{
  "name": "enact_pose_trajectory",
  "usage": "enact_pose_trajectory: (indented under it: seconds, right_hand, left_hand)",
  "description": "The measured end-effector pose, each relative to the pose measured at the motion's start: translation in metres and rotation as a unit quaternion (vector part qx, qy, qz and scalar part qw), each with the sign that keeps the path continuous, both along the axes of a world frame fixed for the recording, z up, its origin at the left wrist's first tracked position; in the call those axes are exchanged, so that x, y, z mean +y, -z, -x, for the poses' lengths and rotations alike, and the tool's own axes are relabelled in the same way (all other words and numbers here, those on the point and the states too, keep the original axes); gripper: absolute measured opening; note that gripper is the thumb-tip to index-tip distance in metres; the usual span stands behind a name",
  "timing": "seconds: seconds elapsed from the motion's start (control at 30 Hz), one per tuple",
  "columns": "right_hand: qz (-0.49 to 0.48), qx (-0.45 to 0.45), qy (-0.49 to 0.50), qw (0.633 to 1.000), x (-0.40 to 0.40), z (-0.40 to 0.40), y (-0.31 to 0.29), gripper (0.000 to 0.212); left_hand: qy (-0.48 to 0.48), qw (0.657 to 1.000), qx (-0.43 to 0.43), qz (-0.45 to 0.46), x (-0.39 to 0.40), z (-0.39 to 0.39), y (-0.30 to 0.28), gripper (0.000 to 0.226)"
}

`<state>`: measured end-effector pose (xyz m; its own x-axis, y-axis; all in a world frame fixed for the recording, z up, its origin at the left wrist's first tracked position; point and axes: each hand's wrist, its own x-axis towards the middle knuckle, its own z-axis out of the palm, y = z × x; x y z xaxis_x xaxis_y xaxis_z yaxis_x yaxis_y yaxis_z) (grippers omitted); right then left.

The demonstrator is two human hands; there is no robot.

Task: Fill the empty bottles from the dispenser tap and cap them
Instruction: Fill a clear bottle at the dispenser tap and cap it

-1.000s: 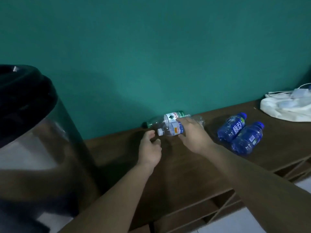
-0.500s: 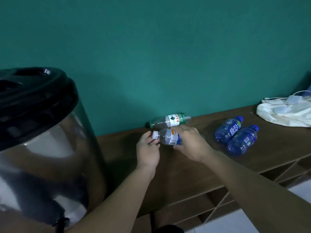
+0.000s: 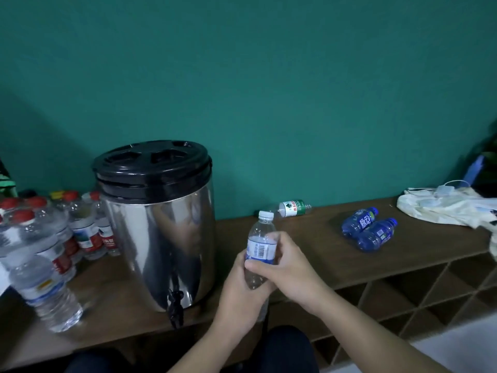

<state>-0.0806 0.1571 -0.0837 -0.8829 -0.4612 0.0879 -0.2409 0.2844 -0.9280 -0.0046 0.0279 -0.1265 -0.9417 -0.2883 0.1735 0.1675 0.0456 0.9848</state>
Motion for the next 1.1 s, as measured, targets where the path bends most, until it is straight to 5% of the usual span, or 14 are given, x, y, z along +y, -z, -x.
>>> enact_pose_trajectory:
  seconds: [0.1, 0.2, 0.37, 0.53, 0.63, 0.77, 1.1]
  right_hand:
    - [-0.039, 0.028, 0.007, 0.999, -0.006, -0.024, -0.011, 0.056]
    - [-0.124, 0.163, 0.034, 0.978, -0.011, -0.038, -0.034, 0.046]
    - [-0.267, 0.304, 0.050, 0.913, -0.022, -0.055, -0.068, 0.079]
    - [-0.330, 0.302, 0.007, 0.894, -0.034, -0.063, -0.075, 0.087]
    - [-0.285, 0.306, -0.058, 0.907, -0.033, -0.067, -0.074, 0.073]
    - [-0.309, 0.336, -0.161, 0.875, -0.026, -0.072, -0.073, 0.058]
    - [-0.299, 0.272, -0.283, 0.870, -0.029, -0.067, -0.041, 0.015]
  left_hand:
    - [-0.014, 0.999, 0.001, 0.053, -0.011, -0.034, -0.002, 0.045]
    - [-0.038, 0.994, -0.001, 0.100, -0.024, -0.065, 0.000, 0.045]
    - [-0.060, 0.980, 0.002, 0.190, -0.041, -0.103, 0.008, 0.050]
    - [-0.053, 0.975, 0.006, 0.217, -0.048, -0.126, 0.013, 0.053]
    - [-0.012, 0.982, 0.002, 0.187, -0.054, -0.134, 0.014, 0.052]
    - [0.036, 0.986, -0.009, 0.160, -0.064, -0.145, 0.021, 0.039]
    - [0.064, 0.992, -0.045, 0.100, -0.081, -0.156, 0.075, 0.040]
